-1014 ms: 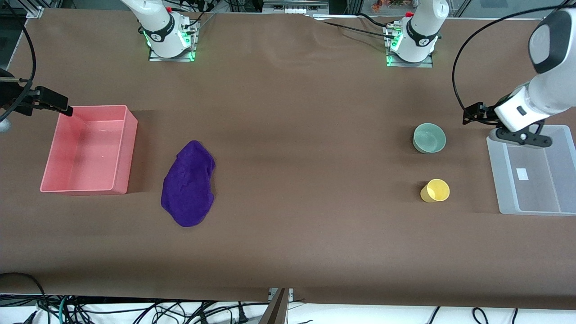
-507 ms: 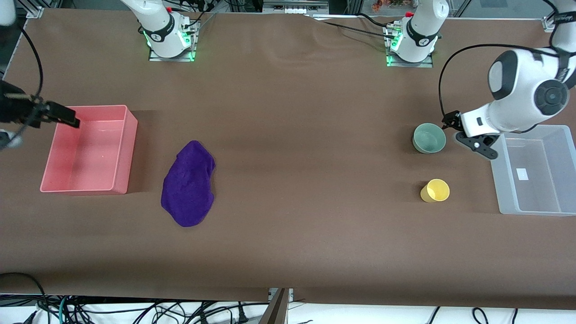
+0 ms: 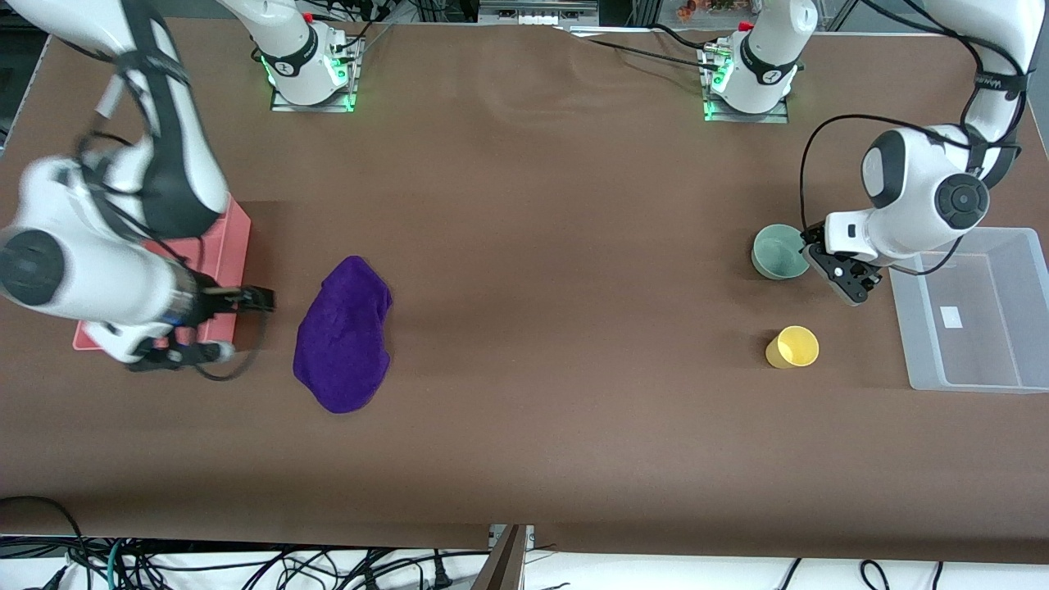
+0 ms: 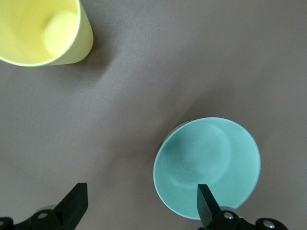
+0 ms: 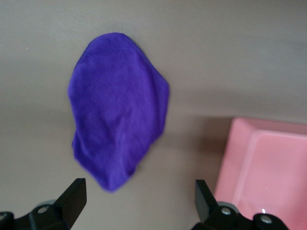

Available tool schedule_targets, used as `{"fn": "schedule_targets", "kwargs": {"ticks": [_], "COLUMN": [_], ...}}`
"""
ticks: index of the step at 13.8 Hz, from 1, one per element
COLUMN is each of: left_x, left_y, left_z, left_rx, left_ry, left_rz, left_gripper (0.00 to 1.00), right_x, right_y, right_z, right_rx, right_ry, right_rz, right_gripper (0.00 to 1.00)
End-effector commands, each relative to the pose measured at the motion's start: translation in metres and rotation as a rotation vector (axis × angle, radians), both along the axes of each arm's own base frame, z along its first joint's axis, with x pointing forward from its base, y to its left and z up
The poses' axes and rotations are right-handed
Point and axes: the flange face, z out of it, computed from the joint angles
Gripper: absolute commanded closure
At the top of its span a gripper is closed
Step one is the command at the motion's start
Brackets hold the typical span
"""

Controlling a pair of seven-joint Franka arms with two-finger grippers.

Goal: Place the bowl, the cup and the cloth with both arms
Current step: 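Lower the left gripper to the green bowl while the right gripper grasps the cloth, then carry the bowl into the clear box while the right gripper drops the cloth in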

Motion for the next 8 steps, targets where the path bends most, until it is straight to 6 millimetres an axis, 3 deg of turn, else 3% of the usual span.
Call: {"fn": "schedule_targets", "kwargs": {"ticks": [1, 2, 3, 5, 6, 8], "left_x": [0.001, 0.0, -0.001, -0.003, -0.003, -0.008], "left_y": [0.002, 0.001, 0.001, 0.0, 0.0, 0.001], "left_z": [-0.024, -0.027, -0.031, -0.036, -0.039, -0.062], "left_rx": [-0.003, -0.003, -0.003, -0.005, -0.006, -0.01], "left_ry": [0.011, 0.017, 0.025, 0.036, 0.042, 0.074], "left_rz": [-0.043, -0.047, -0.067, -0.085, -0.085, -0.08], "left_gripper": [0.01, 0.04, 0.17, 0.76, 0.83, 0.81], "right_x": [-0.009, -0.013, -0.019, -0.032, -0.038, -0.052], "right_y": [-0.001, 0.005, 0.009, 0.012, 0.011, 0.01], "right_z": [-0.054, -0.076, -0.094, -0.123, -0.136, -0.16], "right_rx": [-0.004, -0.001, 0.0, -0.002, -0.001, 0.002], "right_ry": [-0.013, 0.004, 0.021, 0.055, 0.063, 0.059], "right_rz": [-0.002, 0.008, 0.015, 0.022, 0.019, 0.013], "right_gripper": [0.0, 0.0, 0.0, 0.0, 0.0, 0.0]}}
